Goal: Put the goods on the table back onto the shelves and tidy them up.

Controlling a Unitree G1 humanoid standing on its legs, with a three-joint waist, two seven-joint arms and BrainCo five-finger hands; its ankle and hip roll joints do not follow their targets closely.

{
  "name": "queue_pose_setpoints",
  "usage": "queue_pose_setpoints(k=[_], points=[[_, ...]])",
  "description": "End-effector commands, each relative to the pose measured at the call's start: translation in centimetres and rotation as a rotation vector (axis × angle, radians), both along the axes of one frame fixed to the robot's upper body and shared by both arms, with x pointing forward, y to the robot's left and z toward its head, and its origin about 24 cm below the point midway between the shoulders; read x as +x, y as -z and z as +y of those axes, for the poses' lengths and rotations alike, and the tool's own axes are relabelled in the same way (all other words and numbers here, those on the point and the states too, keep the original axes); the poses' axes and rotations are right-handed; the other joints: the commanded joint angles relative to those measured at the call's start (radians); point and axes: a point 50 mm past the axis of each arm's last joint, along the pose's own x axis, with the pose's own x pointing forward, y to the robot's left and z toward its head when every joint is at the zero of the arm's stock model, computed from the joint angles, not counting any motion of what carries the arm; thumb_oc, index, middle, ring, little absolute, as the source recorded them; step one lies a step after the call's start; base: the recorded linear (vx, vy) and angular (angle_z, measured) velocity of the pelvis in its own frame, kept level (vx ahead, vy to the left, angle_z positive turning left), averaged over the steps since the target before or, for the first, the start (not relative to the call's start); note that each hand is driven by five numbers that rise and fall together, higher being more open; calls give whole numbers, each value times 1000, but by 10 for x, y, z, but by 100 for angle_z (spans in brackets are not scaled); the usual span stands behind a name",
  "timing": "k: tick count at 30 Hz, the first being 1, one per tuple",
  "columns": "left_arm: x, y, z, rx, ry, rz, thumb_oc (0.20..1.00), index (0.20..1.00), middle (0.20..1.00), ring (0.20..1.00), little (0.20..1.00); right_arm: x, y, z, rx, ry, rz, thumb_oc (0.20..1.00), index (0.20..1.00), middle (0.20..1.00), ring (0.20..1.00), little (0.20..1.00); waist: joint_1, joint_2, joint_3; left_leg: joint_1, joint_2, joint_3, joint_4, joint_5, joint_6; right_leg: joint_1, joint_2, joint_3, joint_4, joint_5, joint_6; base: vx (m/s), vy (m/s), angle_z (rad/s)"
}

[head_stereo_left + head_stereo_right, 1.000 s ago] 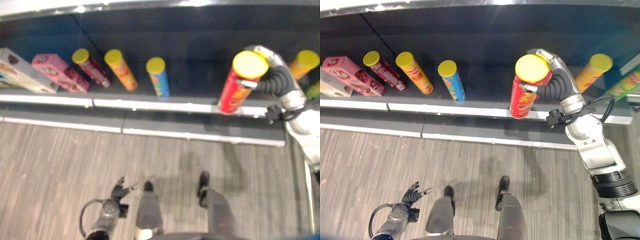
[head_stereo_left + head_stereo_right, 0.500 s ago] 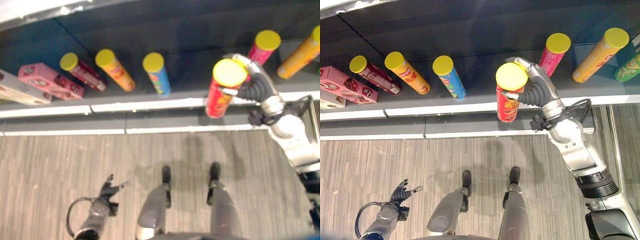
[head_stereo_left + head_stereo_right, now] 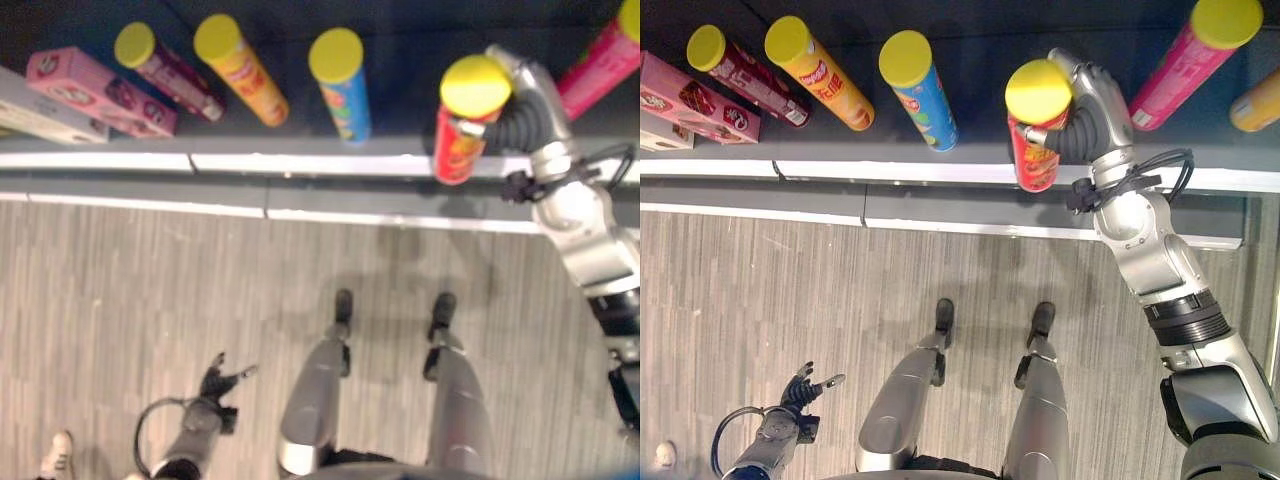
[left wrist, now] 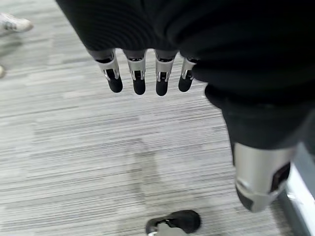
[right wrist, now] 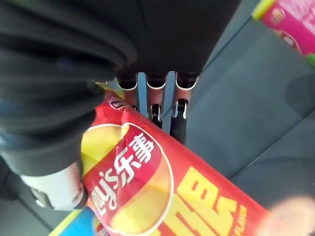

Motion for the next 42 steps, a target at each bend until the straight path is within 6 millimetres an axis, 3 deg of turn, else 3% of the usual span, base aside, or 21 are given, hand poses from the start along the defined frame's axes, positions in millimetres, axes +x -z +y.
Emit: queue_pose_setpoints(k=[1,11,32,42], points=[[-12,-2,19,53,-39,18,1000,1000,1000,1000,1000,-14,-49,10,24,-31,-253,200,200,200,200,200,11,3,-67,-8,20,-1,68,-104,-26,-59,-34,66,-70,1,110,0,0,0],[-1,-6,13,31,-38,-33,1000,1000,1000,1000,1000,-14,-80,9,33,36,-387,200,200,200,200,200,29,31,-60,-25,6,-7,38,-81,-32,-90,-46,56,-67,7,116,-1,3,2],[13,-12,2,-5,-30,-109,1000,1000,1000,1000,1000,3,-96,-6,2,198,-416,200,200,200,200,200,51,67,-28,-103,-7,-19,31,-54,-39,-172,-56,41,-42,11,118,0,-1,4],[16,-11,-5,-16,-21,-111,1000,1000,1000,1000,1000,3,-97,-13,13,236,-427,200,200,200,200,200,48,64,-32,-115,-8,-17,32,-52,-40,-186,-56,37,-30,11,118,0,0,0]])
